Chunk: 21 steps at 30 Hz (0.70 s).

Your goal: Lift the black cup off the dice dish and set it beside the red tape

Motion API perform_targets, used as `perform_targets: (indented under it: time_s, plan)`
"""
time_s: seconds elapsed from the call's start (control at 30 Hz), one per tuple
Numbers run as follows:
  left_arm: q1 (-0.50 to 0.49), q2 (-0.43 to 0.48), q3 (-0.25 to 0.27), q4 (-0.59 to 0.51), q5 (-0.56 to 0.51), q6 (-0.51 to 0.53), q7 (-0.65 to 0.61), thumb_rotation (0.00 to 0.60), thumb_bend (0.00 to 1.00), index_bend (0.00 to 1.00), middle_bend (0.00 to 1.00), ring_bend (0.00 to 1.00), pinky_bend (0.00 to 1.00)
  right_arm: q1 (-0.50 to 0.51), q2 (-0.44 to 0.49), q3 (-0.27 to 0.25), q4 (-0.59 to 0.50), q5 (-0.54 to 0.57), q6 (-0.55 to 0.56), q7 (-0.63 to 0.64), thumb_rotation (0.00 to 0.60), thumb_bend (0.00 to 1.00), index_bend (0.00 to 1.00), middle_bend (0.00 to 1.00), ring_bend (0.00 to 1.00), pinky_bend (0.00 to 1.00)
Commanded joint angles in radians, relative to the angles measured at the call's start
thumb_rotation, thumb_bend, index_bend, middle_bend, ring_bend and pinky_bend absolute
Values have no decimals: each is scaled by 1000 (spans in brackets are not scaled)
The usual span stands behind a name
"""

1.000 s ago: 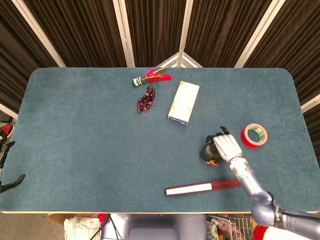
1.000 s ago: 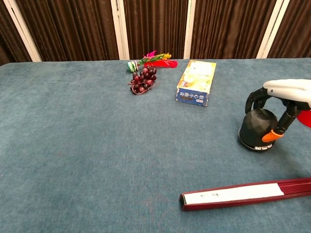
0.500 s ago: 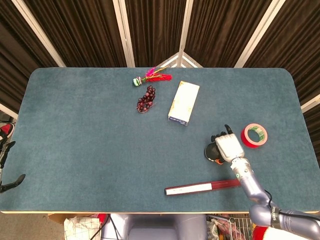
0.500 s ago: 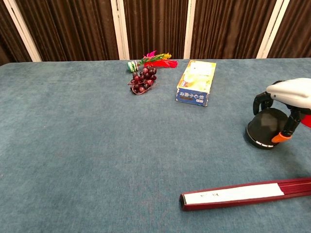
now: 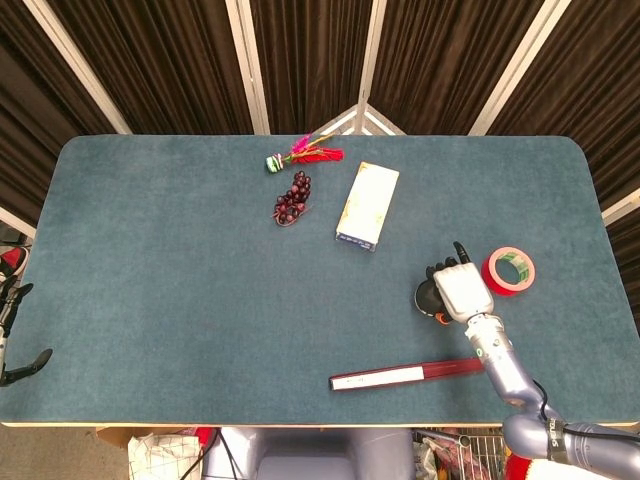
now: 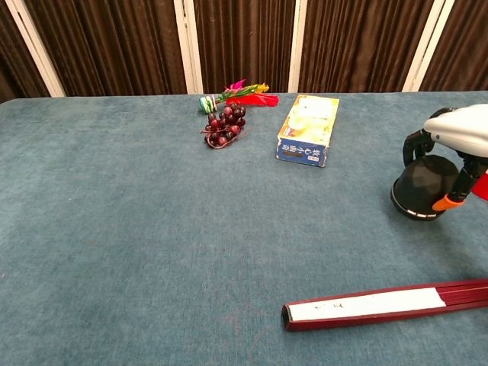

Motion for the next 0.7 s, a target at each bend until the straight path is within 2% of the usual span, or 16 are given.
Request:
perform_targets:
  time_s: [0.03,0.13,0.23,0.3,0.33,0.4,0.5,0.6,0.7]
  plan:
    - [0,0,0,0,0,0,-1,600,311,126,0,0,88,5,4,-1,-43,23,27,-68,600,131,394,581,290,0]
    - [1,3,0,1,-2,0,-6,600,311,126,0,0,88,4,30,32,-121,97,-65,65,600,131,399,584,293,0]
    - [2,5,-1,1,2,4,-13,600,311,126,0,0,88,-3,83,104,-190,171,-260,362,600,143,435,593,302,0]
    - [3,6,0,1,3,5,-17,600,311,126,0,0,88,-12,104,134,-192,163,-325,475,600,151,456,599,307,0]
    - [3,6,0,2,2,5,-18,600,311,126,0,0,88,-11,105,126,-162,110,-297,447,600,153,462,601,308,0]
    - [3,6,-1,2,2,4,-17,600,311,126,0,0,88,-10,74,75,-86,-4,-157,267,600,161,473,609,309,0]
    - [1,5,0,2,2,2,-14,600,311,126,0,0,88,-21,7,47,-53,-29,8,59,600,163,486,626,315,0]
    - [0,4,1,1,1,-1,-10,600,311,126,0,0,88,-26,-13,54,-85,13,34,29,600,162,489,646,327,0]
    - [1,3,1,0,4,1,-8,600,311,126,0,0,88,-27,2,71,-130,63,-18,105,600,163,489,647,329,0]
